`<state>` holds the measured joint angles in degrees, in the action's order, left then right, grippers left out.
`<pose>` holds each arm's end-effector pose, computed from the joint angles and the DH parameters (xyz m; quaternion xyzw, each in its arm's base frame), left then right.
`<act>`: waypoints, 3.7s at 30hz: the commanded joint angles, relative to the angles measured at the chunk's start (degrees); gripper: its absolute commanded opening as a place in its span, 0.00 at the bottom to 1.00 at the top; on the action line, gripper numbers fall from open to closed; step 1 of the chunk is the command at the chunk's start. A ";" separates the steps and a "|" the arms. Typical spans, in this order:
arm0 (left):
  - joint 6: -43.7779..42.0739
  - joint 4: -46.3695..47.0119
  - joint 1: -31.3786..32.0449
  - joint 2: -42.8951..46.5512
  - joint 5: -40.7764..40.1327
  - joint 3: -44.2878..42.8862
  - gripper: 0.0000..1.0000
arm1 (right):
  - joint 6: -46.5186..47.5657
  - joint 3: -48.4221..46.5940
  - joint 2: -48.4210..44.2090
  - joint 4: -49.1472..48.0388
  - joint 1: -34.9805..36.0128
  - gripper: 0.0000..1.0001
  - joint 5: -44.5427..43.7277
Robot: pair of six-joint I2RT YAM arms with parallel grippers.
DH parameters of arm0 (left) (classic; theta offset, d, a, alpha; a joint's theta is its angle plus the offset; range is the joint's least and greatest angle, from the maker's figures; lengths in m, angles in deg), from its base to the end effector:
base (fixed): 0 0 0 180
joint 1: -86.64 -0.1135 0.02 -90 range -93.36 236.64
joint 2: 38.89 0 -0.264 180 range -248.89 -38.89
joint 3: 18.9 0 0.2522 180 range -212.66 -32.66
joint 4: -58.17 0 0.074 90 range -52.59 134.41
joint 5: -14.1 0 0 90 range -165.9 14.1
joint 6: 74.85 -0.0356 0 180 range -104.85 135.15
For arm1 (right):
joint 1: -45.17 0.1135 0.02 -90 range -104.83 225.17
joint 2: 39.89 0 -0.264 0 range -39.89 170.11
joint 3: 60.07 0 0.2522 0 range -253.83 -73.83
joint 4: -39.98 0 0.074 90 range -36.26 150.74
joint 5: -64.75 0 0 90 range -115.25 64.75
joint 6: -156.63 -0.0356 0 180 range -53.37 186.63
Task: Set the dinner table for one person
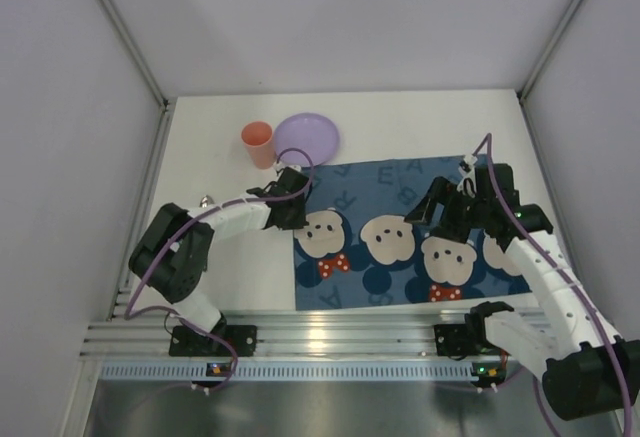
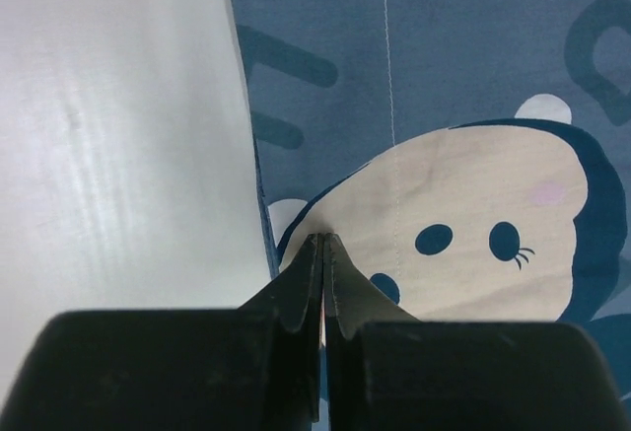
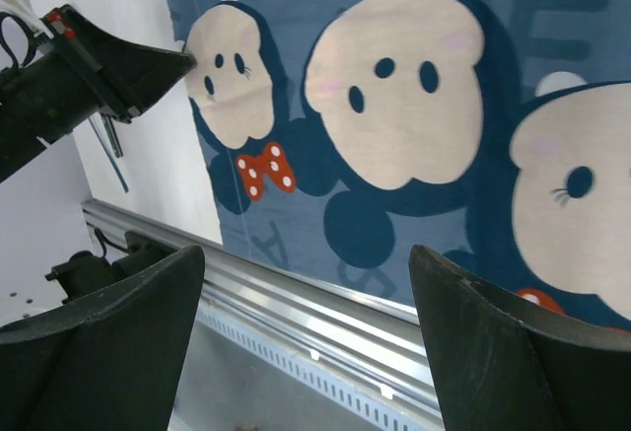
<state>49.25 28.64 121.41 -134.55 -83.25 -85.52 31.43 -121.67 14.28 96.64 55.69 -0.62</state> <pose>0.2684 -0.1808 0.1605 -0.0117 0.9607 -0.1020 0.2578 0.1792 0.0484 0.2796 0.1231 0.9105 0.3164 0.2359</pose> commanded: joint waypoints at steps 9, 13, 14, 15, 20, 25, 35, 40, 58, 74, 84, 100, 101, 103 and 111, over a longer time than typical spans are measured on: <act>-3.34 -8.13 -2.24 9.78 -5.74 -0.75 0.27 | 0.92 1.52 -0.65 -1.41 -1.21 0.84 0.25; -4.84 -9.37 -2.16 10.93 -6.53 -2.51 0.35 | 1.10 1.87 -1.18 -1.50 -1.12 0.85 -0.01; -5.10 -9.28 -2.16 10.41 -6.53 -2.51 0.37 | 1.10 1.87 -1.17 -1.41 -1.21 0.85 -0.01; -5.10 -9.45 -2.24 9.79 -6.79 -2.51 0.43 | 1.19 1.87 -1.17 -1.50 -1.21 0.85 -0.01; -3.61 -11.04 -2.24 4.26 -9.08 -2.69 0.59 | 1.19 1.43 -1.00 -1.41 -1.30 0.84 -0.19; -4.14 -9.02 -2.24 0.65 -7.33 -1.90 0.58 | 1.10 1.69 -1.09 -1.50 -1.47 0.85 -0.45; -4.31 -6.55 -2.16 -1.28 -2.05 -1.28 0.32 | 1.10 4.06 -1.53 -1.85 -1.56 0.85 -0.98; -4.66 -7.95 -2.42 -2.17 -2.66 -1.28 0.01 | 0.66 5.21 -1.96 -2.29 -1.73 0.84 -0.98; -10.55 -13.85 -13.05 12.77 -4.60 4.26 0.07 | -0.04 5.82 -1.17 -4.75 -1.82 0.84 -0.01; -15.39 -16.65 -17.27 1.97 -5.48 -7.43 0.10 | 0.31 7.58 -1.26 -5.45 -1.91 0.84 0.52; -12.31 -19.38 -17.27 12.15 -5.64 -5.67 0.73 | 2.15 6.79 0.05 -4.66 -2.44 0.84 0.25; -12.23 -17.54 -22.72 6.55 -11.72 -30.09 0.97 | 3.91 4.33 7.17 -6.51 -2.44 0.86 1.39; -11.96 -17.28 -23.51 3.66 -11.20 -32.80 0.97 | 4.00 4.33 7.44 -6.42 -2.44 0.85 1.31; -11.61 -17.01 -24.21 0.92 -11.01 -35.19 0.97 | 4.26 4.42 7.61 -6.42 -2.44 0.86 0.96; -10.73 -17.37 -26.76 -11.91 -9.17 -43.46 0.92 | 5.84 2.66 9.90 -6.24 -3.84 0.85 0.25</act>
<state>37.71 10.17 95.42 -144.47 -93.83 -125.56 35.58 -115.41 23.22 92.59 53.29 0.03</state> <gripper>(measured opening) 0.937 0.853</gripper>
